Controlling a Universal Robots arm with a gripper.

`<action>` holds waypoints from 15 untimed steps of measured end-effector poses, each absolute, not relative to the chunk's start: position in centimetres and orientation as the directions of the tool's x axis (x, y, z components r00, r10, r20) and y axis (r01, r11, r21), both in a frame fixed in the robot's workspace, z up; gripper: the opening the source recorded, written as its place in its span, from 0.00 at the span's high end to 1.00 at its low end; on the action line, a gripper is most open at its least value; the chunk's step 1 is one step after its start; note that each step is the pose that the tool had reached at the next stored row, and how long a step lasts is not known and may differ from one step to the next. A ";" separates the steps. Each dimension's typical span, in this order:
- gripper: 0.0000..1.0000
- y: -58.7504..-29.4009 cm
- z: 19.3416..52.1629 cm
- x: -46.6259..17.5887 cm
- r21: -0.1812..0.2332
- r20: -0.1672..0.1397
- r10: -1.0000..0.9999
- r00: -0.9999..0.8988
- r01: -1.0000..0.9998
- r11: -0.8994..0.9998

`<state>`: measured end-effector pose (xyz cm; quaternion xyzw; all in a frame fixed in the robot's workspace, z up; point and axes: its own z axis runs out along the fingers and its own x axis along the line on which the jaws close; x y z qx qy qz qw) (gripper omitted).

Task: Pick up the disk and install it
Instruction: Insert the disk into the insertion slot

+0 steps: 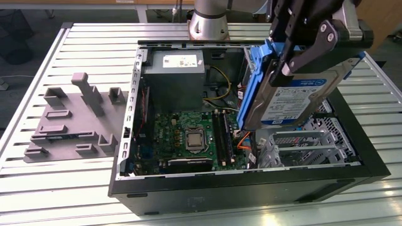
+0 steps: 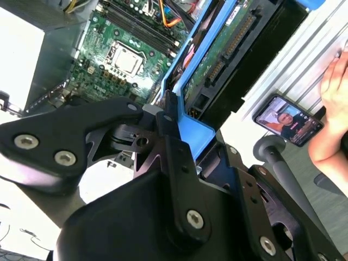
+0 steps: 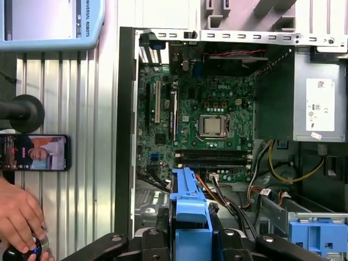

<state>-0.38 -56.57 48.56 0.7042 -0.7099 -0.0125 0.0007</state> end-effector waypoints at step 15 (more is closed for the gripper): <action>0.64 -56.8 48.3 1.8 0.019 -0.019 -1.000 -0.008 -1.000 0.008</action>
